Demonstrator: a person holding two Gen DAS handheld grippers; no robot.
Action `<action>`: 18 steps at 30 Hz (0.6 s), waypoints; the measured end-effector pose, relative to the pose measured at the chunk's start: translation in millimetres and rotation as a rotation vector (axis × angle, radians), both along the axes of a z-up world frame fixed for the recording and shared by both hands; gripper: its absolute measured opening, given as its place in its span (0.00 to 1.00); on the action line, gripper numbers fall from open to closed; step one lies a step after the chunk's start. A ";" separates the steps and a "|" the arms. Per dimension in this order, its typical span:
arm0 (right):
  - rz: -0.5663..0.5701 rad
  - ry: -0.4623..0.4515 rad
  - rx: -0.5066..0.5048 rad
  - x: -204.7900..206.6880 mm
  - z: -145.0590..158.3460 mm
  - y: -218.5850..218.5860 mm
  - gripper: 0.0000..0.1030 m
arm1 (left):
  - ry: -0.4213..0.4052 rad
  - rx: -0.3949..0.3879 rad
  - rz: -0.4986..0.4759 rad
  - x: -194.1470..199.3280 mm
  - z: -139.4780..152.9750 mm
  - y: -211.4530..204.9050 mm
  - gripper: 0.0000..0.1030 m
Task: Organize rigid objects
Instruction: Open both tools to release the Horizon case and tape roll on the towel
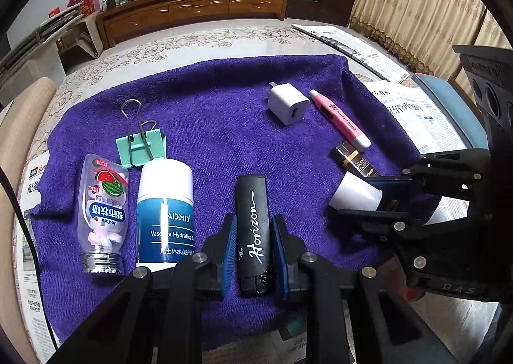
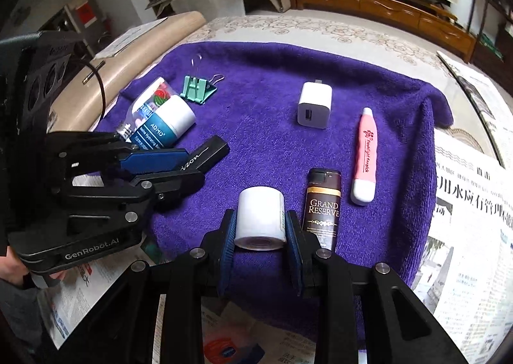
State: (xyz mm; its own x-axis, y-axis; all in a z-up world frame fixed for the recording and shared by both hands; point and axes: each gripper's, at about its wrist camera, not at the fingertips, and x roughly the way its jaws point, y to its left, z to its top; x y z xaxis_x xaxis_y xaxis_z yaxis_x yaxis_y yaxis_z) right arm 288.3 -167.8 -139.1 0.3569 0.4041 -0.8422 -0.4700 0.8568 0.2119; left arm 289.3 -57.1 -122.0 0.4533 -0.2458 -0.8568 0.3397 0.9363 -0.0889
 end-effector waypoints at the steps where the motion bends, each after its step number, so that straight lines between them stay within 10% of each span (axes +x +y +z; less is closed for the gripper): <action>1: 0.002 0.006 -0.001 1.0 0.1 0.4 0.29 | 0.001 0.002 0.000 -0.2 0.1 0.0 0.21; 18: 0.018 0.026 -0.006 -6.2 14.7 -12.4 0.34 | 0.014 -0.052 0.039 -20.1 11.8 12.4 0.31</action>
State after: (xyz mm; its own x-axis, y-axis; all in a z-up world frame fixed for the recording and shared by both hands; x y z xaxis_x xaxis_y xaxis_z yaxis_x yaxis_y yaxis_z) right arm 282.2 -180.2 -124.4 0.3280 0.4054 -0.8532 -0.4796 0.8496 0.2194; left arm 269.1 -44.7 -110.2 0.4518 -0.2723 -0.8496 0.3013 0.9429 -0.1420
